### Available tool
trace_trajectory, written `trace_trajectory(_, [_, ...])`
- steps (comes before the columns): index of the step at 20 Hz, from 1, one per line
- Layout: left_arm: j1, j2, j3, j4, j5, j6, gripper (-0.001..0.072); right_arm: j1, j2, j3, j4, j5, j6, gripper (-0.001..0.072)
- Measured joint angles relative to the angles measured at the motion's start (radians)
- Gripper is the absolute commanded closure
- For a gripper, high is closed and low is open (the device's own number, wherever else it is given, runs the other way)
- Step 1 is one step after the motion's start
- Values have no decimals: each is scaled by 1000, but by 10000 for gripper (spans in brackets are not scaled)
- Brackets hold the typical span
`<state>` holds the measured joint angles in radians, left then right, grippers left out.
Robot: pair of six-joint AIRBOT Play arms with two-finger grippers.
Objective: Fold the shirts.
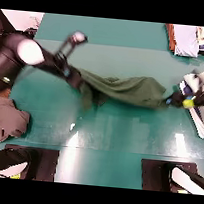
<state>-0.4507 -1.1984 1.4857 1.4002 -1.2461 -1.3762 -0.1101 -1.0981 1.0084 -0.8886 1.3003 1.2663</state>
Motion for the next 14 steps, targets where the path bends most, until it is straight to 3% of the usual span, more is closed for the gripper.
trace_trajectory(6, [-1,21,545,172,-64,-10,682,10,188,442,4,-108,50,696])
trace_trajectory(14, [-1,233,685,154,232,-31,683,13,245,840,4,-145,59,696])
